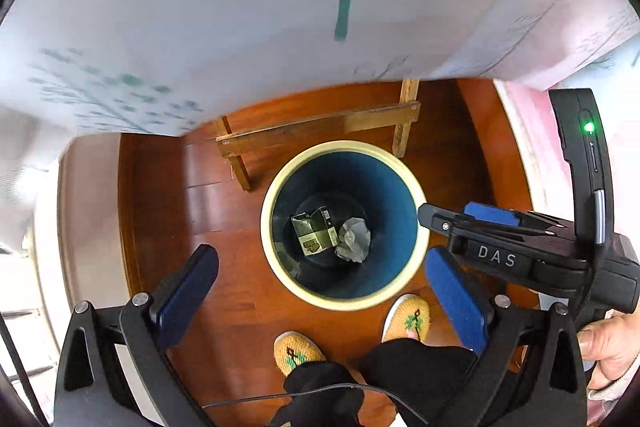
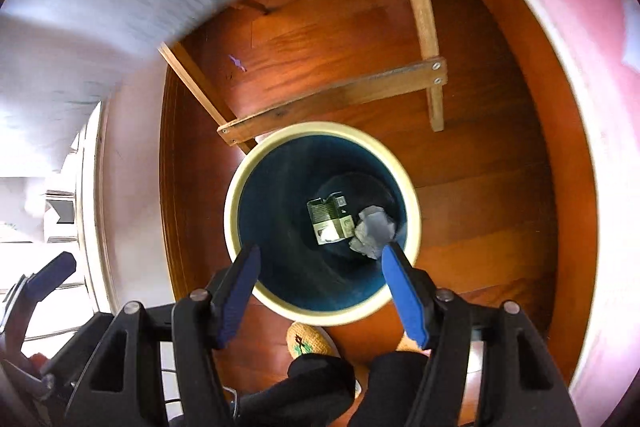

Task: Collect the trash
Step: 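Raise both tools back up toward the table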

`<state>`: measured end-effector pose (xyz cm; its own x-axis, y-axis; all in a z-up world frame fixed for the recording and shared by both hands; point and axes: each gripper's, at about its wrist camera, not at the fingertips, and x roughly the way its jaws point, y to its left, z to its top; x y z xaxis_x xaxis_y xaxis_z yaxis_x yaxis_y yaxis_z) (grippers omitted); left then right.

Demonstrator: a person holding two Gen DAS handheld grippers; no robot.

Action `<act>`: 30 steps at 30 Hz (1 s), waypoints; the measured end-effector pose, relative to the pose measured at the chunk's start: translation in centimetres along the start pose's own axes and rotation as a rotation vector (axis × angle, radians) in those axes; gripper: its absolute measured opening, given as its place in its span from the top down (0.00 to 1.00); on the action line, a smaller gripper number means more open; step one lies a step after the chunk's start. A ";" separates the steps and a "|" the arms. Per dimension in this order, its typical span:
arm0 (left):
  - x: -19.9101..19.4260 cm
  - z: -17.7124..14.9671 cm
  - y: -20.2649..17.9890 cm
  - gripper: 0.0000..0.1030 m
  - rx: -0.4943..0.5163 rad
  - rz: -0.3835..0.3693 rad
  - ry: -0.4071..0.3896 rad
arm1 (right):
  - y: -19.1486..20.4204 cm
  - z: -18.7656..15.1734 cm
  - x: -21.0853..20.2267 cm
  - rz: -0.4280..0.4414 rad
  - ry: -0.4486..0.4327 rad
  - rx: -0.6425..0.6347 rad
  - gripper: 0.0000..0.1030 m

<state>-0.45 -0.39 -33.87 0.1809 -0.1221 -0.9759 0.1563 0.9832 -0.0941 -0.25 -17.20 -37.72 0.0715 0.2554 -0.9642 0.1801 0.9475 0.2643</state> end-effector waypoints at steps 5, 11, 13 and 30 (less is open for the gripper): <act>-6.4 0.5 0.2 0.01 -0.013 0.000 -0.017 | 1.6 -0.8 -6.1 -0.016 -0.010 -0.001 0.38; -15.6 1.9 1.0 0.01 0.003 0.011 -0.078 | 5.0 -1.3 -15.4 -0.045 -0.060 -0.052 0.38; -18.6 2.6 1.4 0.01 0.010 0.017 -0.108 | 6.2 -1.5 -18.7 -0.047 -0.094 -0.070 0.38; -34.6 8.0 4.0 0.01 0.094 0.030 -0.415 | 12.6 0.4 -34.9 -0.183 -0.430 -0.123 0.38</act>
<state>1.65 6.70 1.08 0.5591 -0.1571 -0.8141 0.2294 0.9729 -0.0302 -0.12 -14.26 -0.76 0.4530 0.0038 -0.8915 0.1122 0.9918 0.0612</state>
